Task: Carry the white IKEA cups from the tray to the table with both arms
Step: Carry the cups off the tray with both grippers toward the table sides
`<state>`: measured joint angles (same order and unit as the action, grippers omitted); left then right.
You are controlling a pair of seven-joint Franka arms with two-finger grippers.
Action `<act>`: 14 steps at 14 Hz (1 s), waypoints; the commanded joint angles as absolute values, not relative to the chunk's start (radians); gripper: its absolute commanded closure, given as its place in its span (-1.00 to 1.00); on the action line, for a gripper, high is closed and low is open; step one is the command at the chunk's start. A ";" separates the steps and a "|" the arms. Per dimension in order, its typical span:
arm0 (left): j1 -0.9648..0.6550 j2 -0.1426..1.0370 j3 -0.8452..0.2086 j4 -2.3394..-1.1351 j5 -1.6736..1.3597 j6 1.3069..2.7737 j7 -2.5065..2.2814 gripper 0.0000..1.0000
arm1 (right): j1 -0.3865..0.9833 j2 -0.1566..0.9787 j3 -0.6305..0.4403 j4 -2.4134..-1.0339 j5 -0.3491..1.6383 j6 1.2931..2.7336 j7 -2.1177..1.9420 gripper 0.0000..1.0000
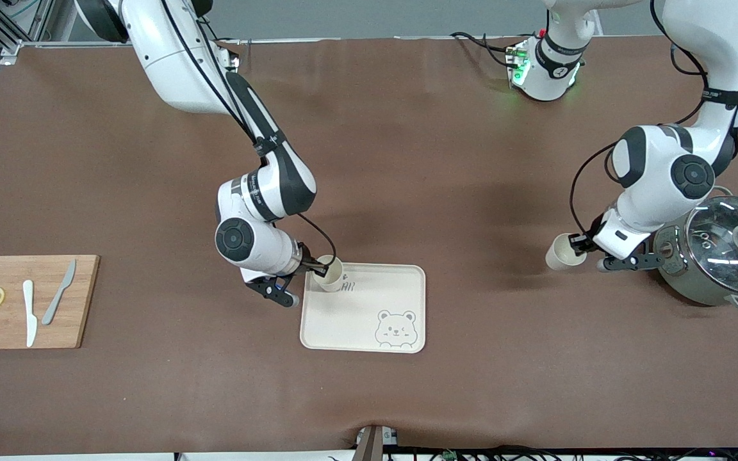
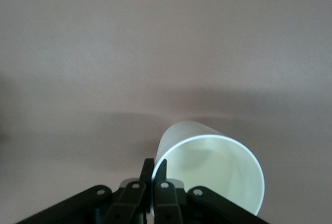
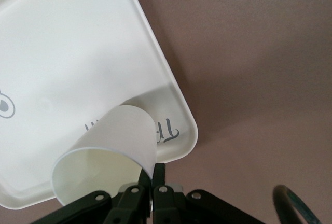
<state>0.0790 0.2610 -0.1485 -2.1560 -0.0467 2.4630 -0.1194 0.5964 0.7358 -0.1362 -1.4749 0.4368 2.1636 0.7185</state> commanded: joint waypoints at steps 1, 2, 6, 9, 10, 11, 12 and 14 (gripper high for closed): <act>0.089 0.276 -0.167 -2.174 -0.086 2.490 -0.106 1.00 | 0.588 0.727 -0.143 -1.445 0.477 2.145 0.719 1.00; 0.095 0.284 -0.167 -2.177 -0.086 2.503 -0.100 1.00 | 0.589 0.727 -0.147 -1.416 0.477 2.145 0.722 1.00; 0.095 0.342 -0.167 -2.174 -0.086 2.583 -0.100 1.00 | 0.566 0.706 -0.173 -1.379 0.465 2.140 0.710 1.00; 0.097 0.359 -0.166 -2.161 -0.086 2.583 -0.100 0.43 | 0.494 0.670 -0.178 -1.384 0.463 2.015 0.668 1.00; 0.101 0.345 -0.166 -2.151 -0.086 2.582 -0.097 -0.86 | 0.461 0.651 -0.178 -1.390 0.463 1.961 0.622 1.00; 0.106 0.331 -0.166 -2.140 -0.086 2.574 -0.095 -1.00 | 0.433 0.643 -0.181 -1.391 0.459 1.922 0.580 1.00; 0.103 0.321 -0.167 -2.135 -0.086 2.571 -0.097 -1.00 | 0.405 0.628 -0.187 -1.405 0.430 1.896 0.540 1.00; 0.095 0.279 -0.170 -2.120 -0.078 2.551 -0.106 -1.00 | 0.358 0.575 -0.193 -1.469 0.391 1.887 0.462 1.00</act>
